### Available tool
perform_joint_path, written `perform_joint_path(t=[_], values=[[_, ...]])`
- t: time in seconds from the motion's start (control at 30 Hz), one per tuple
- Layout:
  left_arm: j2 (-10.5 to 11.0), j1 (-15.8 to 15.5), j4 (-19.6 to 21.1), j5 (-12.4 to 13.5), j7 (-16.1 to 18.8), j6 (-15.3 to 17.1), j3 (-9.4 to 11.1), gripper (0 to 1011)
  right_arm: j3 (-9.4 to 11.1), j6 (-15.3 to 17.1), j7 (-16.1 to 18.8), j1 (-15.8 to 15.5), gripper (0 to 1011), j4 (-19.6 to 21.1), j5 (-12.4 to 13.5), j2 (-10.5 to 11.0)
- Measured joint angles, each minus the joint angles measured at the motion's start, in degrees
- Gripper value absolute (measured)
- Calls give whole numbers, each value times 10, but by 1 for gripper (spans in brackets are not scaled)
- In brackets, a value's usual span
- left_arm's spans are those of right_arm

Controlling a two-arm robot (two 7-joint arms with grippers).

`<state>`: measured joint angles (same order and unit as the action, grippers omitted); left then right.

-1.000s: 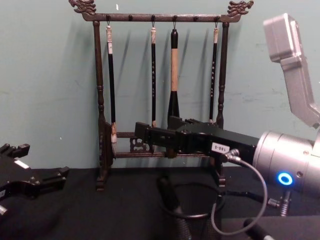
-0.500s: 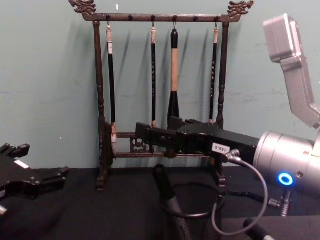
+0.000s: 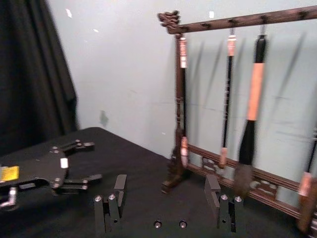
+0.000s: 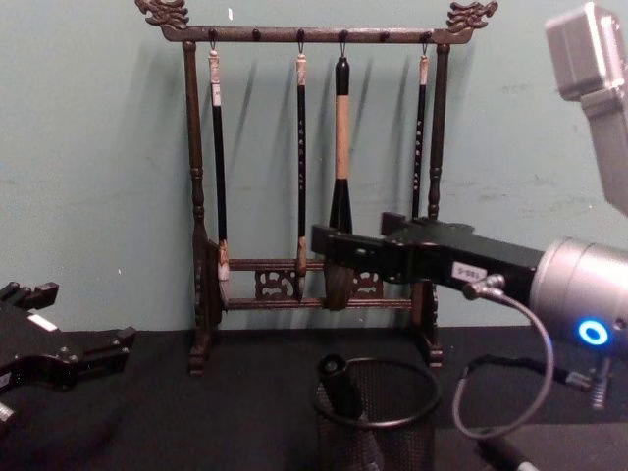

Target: Pick up the water-based marker from the table and place it into the pen holder.

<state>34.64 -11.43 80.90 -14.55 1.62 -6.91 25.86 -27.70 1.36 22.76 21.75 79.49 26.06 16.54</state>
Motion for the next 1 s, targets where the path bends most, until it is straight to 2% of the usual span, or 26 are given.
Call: perform_joint_path(t=[0.27, 0.33, 0.7, 0.77, 1.0], values=[[0, 0, 0, 0, 0, 0, 0, 1001, 21, 34, -53, -32, 1002, 52, -27, 13], [0, 0, 0, 0, 0, 0, 0, 1001, 36, 47, -72, -51, 1002, 73, -35, 21], [0, 0, 0, 0, 0, 0, 0, 1002, 73, 75, -91, -98, 1002, 103, -48, 44], [0, 0, 0, 0, 0, 0, 0, 1001, 86, 84, -95, -112, 1002, 109, -51, 49], [0, 0, 0, 0, 0, 0, 0, 1001, 98, 102, -102, -132, 1002, 114, -63, 56]])
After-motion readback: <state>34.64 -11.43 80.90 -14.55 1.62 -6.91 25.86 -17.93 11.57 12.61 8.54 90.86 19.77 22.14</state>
